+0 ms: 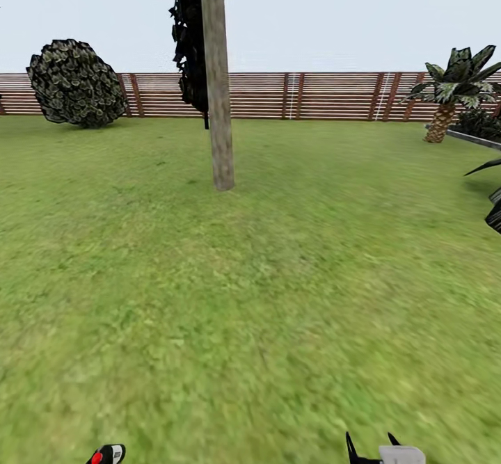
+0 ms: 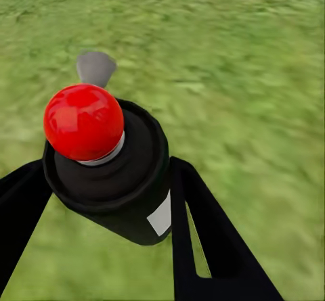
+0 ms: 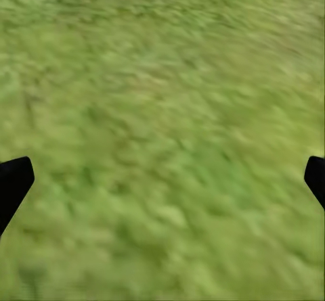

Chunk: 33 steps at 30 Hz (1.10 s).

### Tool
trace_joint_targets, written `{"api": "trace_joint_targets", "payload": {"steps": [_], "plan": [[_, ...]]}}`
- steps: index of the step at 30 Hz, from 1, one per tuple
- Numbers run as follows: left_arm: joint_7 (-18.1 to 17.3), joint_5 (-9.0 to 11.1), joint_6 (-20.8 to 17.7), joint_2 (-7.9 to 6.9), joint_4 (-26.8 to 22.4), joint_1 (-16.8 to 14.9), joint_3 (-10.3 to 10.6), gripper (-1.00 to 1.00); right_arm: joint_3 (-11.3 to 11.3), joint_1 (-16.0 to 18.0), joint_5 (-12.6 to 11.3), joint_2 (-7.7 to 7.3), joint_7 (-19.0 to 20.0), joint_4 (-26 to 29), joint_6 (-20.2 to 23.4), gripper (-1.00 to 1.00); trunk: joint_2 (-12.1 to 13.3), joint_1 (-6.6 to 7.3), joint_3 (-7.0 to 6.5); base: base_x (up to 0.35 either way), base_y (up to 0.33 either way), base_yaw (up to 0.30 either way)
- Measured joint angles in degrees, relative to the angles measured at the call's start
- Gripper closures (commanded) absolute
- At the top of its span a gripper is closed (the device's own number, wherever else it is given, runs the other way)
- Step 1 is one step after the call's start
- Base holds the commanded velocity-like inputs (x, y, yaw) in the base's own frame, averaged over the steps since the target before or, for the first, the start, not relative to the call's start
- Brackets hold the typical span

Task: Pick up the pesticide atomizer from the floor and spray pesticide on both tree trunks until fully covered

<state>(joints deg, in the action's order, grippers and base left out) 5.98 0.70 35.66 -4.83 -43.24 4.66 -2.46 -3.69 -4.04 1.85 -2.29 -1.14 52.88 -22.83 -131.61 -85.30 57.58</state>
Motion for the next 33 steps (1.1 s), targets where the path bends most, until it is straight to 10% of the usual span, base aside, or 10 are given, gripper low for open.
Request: {"api": "trace_joint_targets", "payload": {"steps": [33], "plan": [[0.0, 0.0, -0.1, 0.00, 0.1, 0.0, 0.0, 1.00, -0.1, 0.0, 0.0, -0.08, 0.0, 0.0, 0.1, -1.00, 0.0, 0.00, 0.00, 0.336, 0.000, 0.053]]}}
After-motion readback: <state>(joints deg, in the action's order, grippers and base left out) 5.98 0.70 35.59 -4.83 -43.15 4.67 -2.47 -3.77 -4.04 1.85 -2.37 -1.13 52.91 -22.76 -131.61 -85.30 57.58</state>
